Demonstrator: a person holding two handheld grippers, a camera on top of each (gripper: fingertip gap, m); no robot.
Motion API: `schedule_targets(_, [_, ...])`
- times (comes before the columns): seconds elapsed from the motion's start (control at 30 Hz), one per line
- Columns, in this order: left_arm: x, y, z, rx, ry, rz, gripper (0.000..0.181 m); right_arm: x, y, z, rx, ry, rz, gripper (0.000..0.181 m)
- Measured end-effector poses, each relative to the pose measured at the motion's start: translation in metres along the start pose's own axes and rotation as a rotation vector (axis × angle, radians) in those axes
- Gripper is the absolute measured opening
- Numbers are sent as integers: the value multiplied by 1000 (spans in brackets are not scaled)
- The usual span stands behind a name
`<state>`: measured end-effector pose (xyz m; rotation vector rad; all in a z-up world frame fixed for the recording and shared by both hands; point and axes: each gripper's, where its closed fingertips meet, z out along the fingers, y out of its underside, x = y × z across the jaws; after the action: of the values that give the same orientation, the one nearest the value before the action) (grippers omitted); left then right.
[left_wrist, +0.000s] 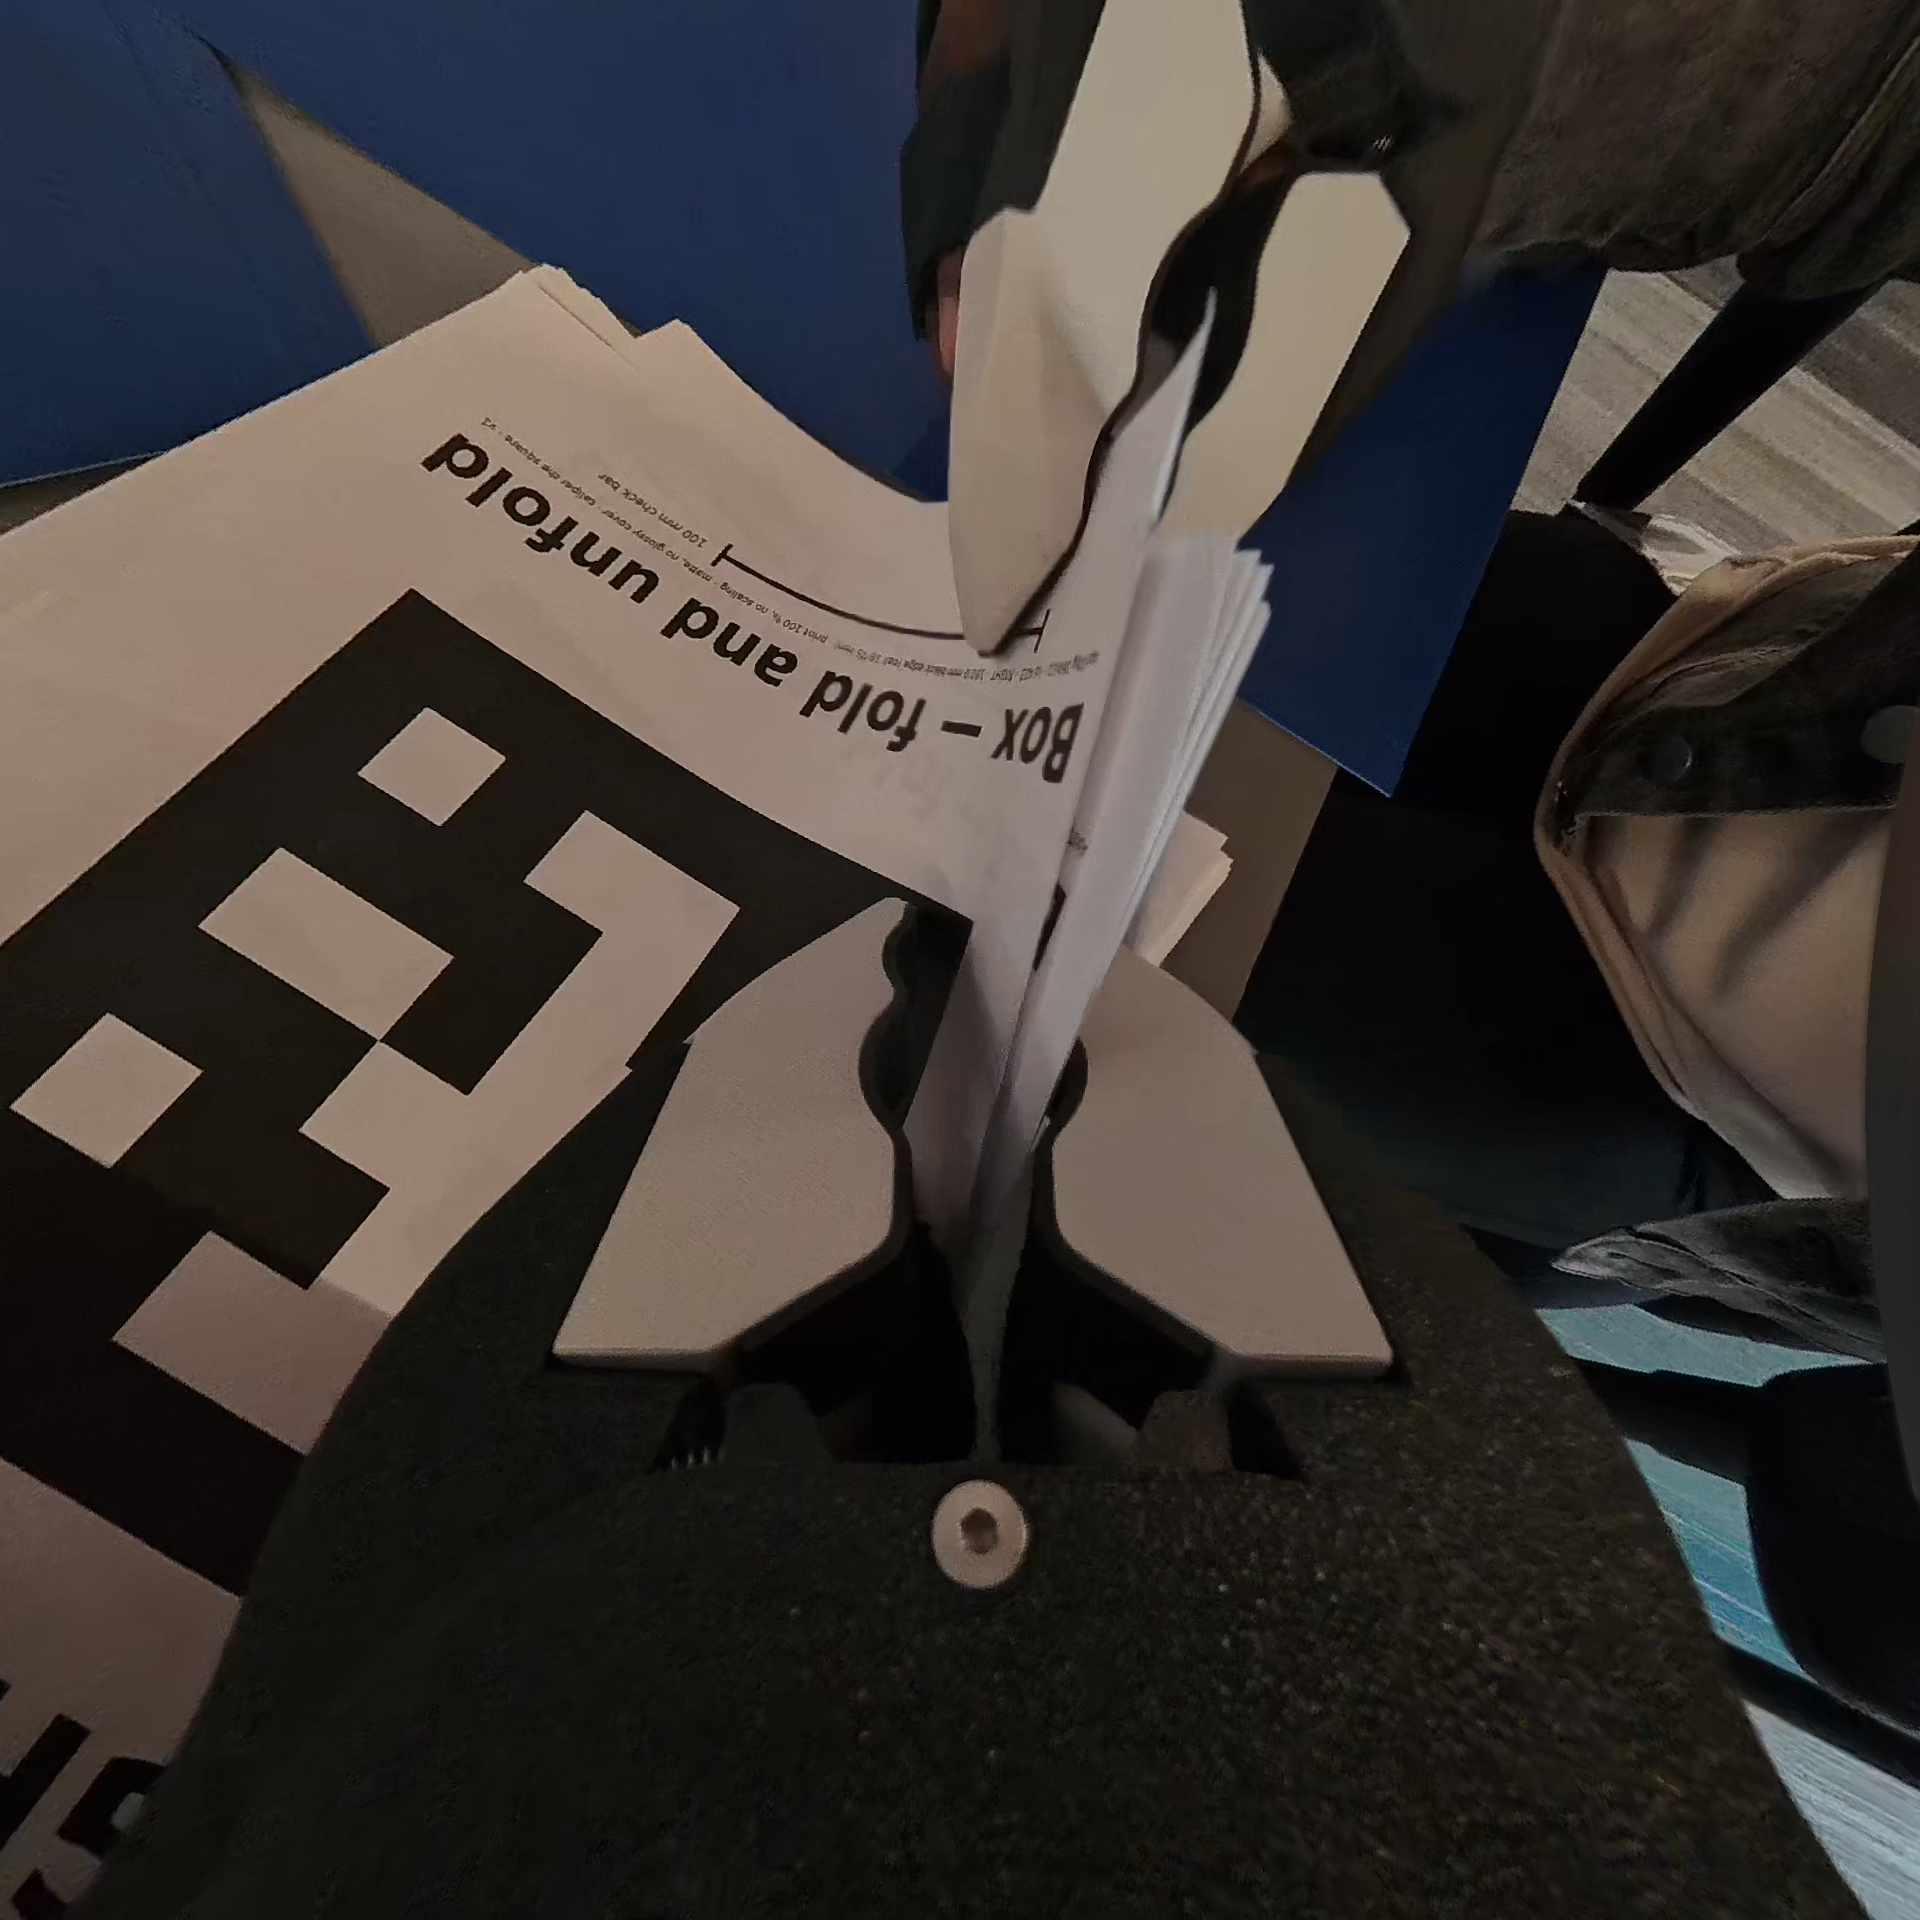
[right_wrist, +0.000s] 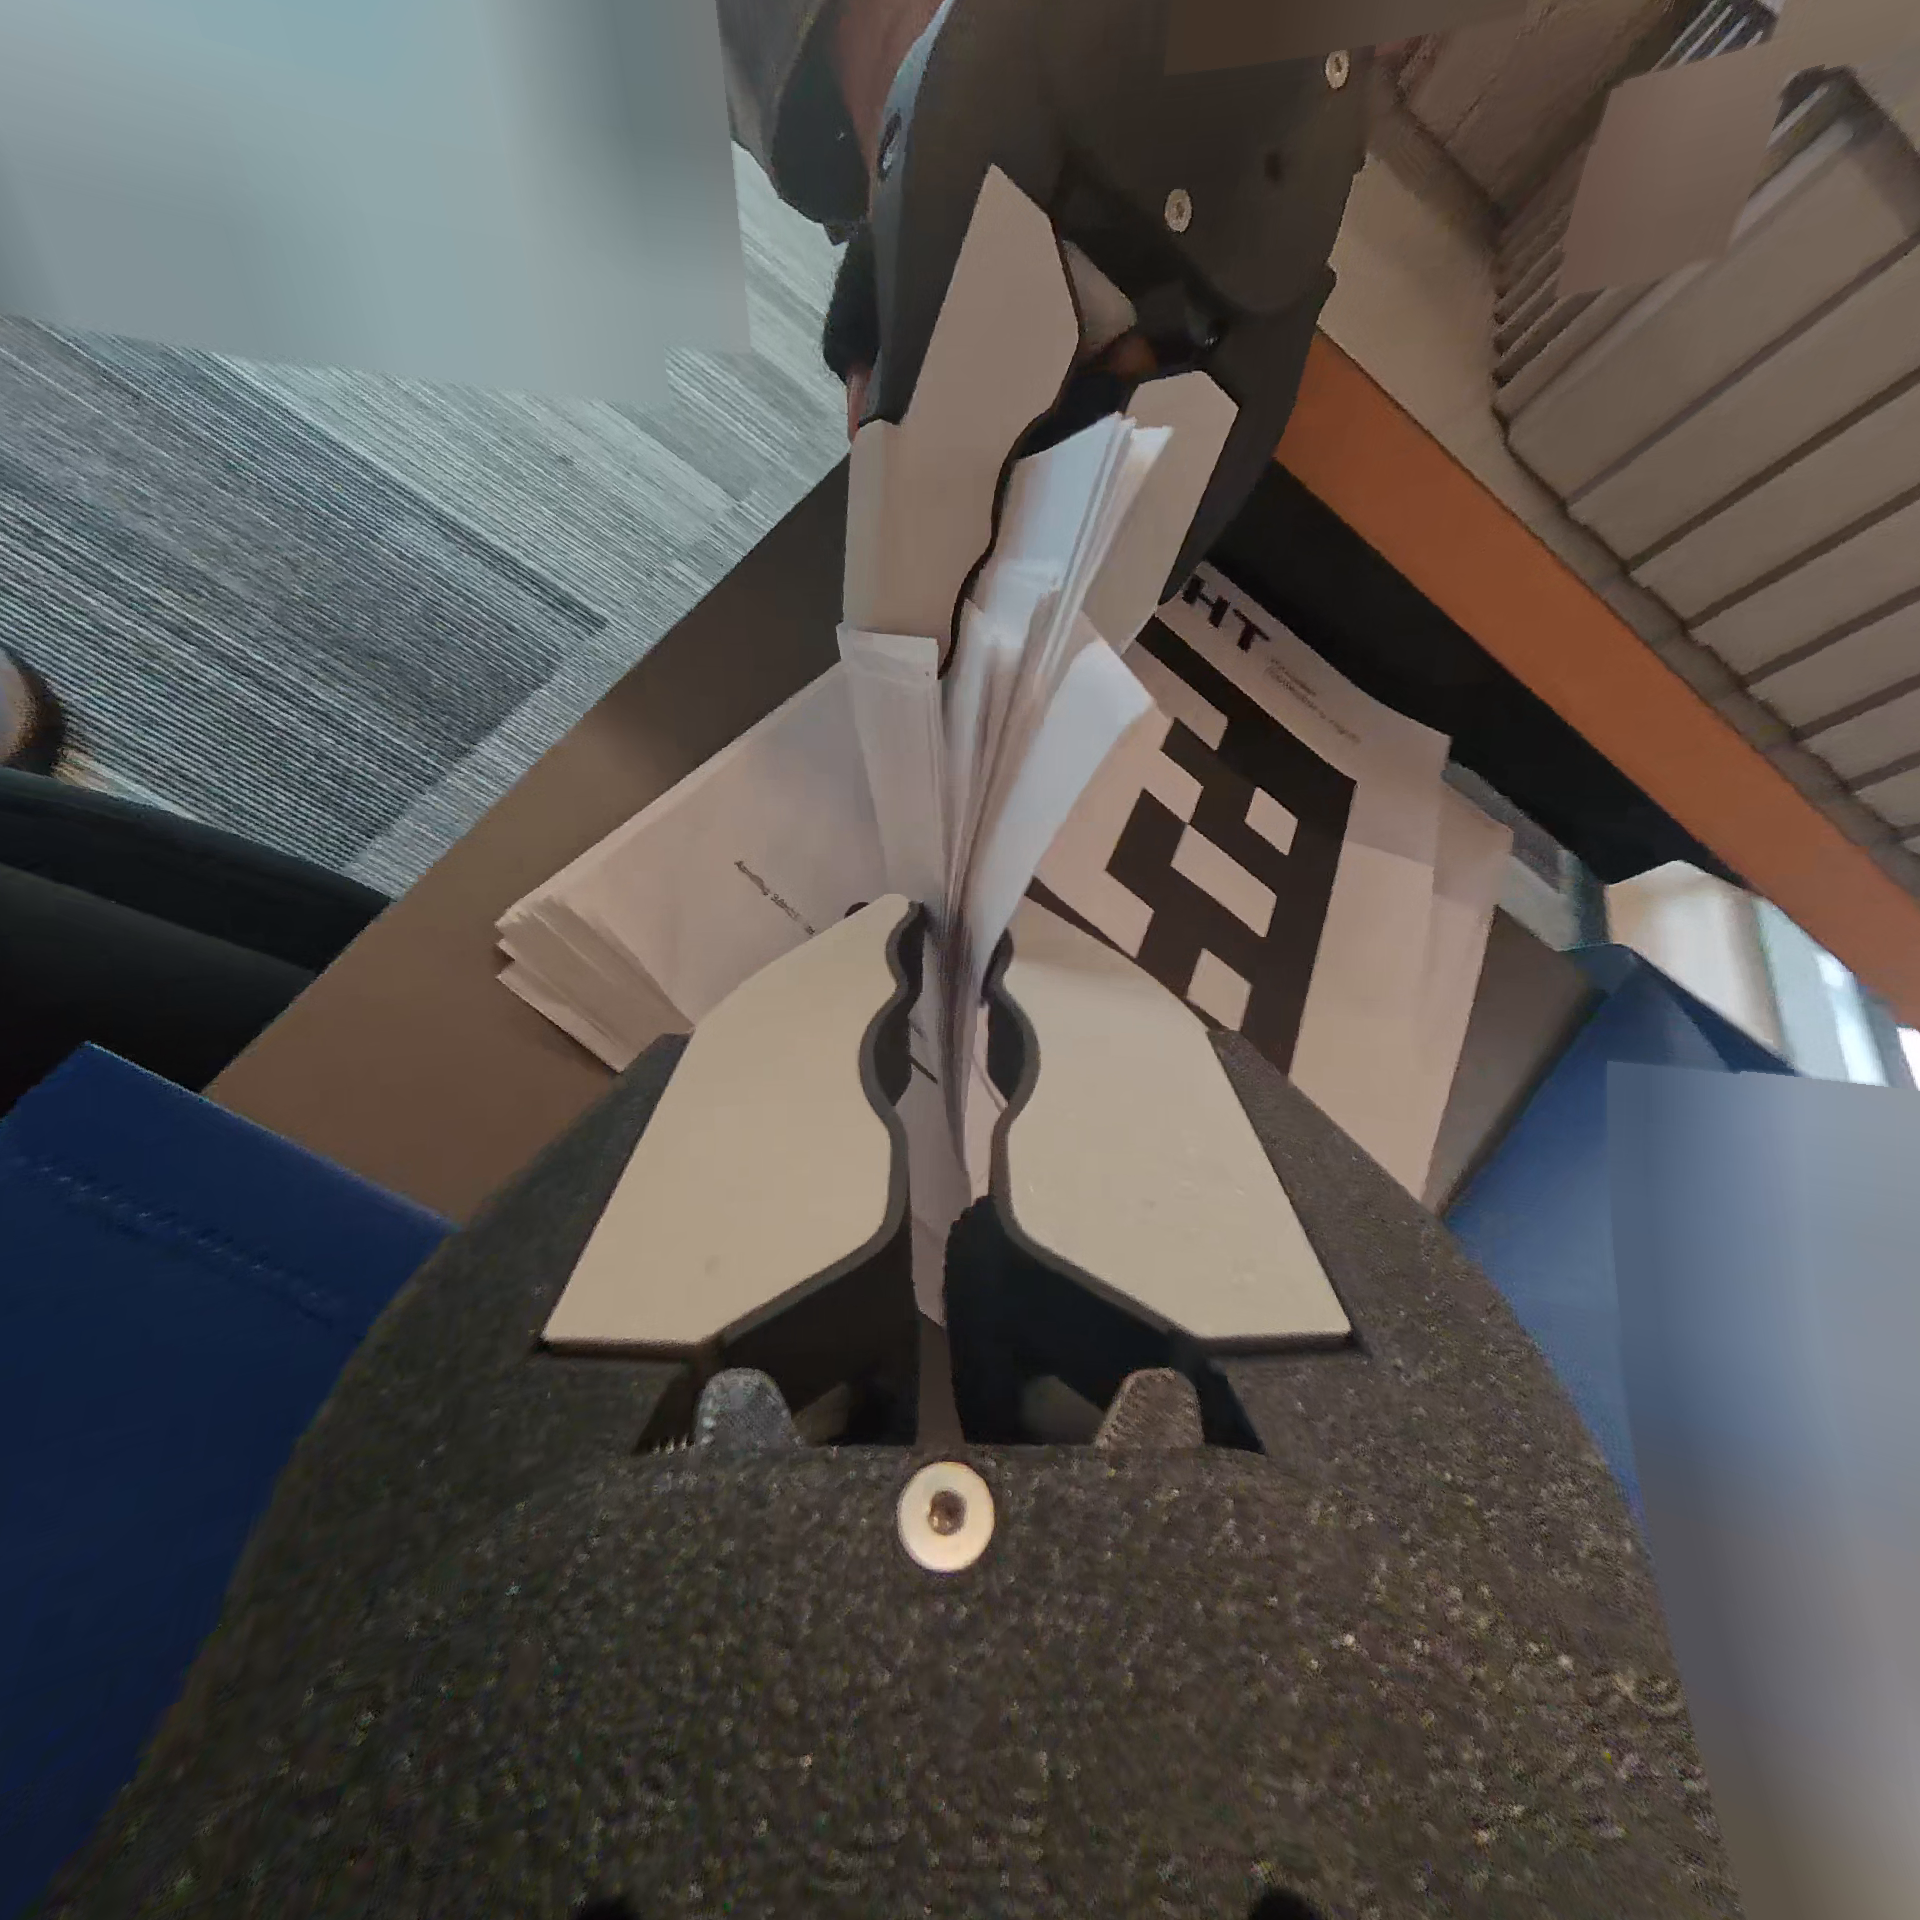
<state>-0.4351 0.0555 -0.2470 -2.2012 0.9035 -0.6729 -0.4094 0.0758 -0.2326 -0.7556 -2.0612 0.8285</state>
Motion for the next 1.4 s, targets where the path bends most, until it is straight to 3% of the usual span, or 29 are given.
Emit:
schedule_targets(0.03, [1,-1,-2,7,14,-12,23,-1,-1,0,10,-17,33,6])
schedule_targets(0.13, [2,-5,-6,28,37,-45,24,1,-4,-2,44,-44,105,5])
schedule_targets(0.27, [17,-17,-19,116,140,-16,63,-2,0,0,30,-82,130,4])
schedule_targets(0.33, [22,-21,-22,144,158,5,73,-3,1,-1,34,-92,148,4])
schedule_targets(0.47, [5,11,4,-113,-86,305,87,1,-2,-2,55,-99,214,4])
schedule_targets(0.5, [-1,13,9,-147,-148,369,71,1,-3,-2,55,-102,223,4])
schedule_targets(0.57, [-13,7,11,-123,-256,393,23,-1,-2,-2,43,-102,208,5])
schedule_targets(0.6, [-14,5,8,-112,-245,366,14,-1,-4,-4,51,-90,182,7])
schedule_targets(0.63, [-13,6,5,-107,-215,319,11,0,-10,-8,92,-64,154,23])
schedule_targets(0.7, [-13,1,-1,-59,-174,215,11,9,-18,-18,132,38,107,85])
schedule_targets(0.8, [-13,0,-2,-45,-149,164,12,6,-2,-13,-40,124,-16,143])
schedule_targets(0.93, [-12,3,1,-64,-158,200,13,-3,3,4,-109,174,-142,146])
schedule_targets(1.4, [-10,4,3,-68,-145,195,15,-2,4,13,-113,154,-141,140])
